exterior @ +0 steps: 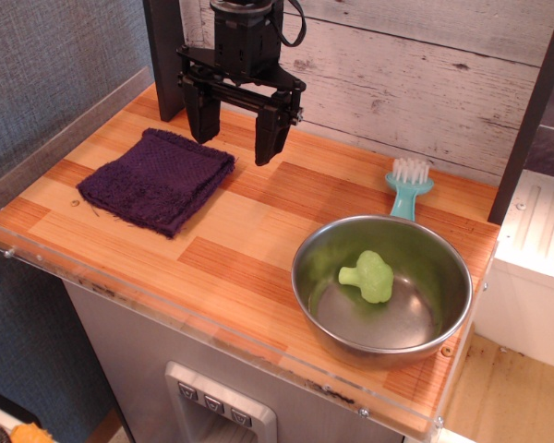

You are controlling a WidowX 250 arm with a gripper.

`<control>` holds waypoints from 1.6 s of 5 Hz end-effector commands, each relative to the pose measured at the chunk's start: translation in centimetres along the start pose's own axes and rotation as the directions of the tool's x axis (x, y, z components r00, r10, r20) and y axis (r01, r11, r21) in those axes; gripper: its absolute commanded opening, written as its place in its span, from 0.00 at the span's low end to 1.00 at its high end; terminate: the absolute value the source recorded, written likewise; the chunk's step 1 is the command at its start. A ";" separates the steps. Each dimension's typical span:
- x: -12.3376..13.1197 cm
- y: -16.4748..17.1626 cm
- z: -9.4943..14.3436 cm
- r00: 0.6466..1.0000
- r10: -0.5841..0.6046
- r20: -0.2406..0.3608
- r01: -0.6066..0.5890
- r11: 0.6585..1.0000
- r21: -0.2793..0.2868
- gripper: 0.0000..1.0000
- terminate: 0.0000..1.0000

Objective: Move the purple cloth and place it at the edge of the table

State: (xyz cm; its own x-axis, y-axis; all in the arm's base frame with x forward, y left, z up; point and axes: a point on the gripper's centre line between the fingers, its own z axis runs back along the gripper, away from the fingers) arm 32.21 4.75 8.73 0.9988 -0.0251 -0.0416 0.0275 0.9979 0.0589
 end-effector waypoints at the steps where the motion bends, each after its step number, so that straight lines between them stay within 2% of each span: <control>1: 0.0 0.0 0.0 1.000 0.000 0.000 0.000 1.000 0.000 1.00 0.00; 3: -0.6 6.2 -1.4 0.998 -0.020 0.061 0.016 0.998 0.061 1.00 0.00; 4: -0.6 8.7 -2.4 0.992 -0.040 0.119 0.034 0.998 0.054 1.00 0.00; 5: -0.1 10.0 -4.1 0.990 -0.033 0.136 0.029 0.999 0.032 1.00 0.00; 6: 0.7 10.1 -5.4 0.984 -0.075 0.164 0.077 0.997 -0.005 1.00 0.00; 8: 0.9 8.9 -9.4 0.996 -0.075 0.046 0.077 0.996 -0.048 1.00 0.00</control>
State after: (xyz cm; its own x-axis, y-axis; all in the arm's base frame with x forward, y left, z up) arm 33.32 14.29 0.99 0.9950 -0.0986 0.0149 0.0983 0.9949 0.0208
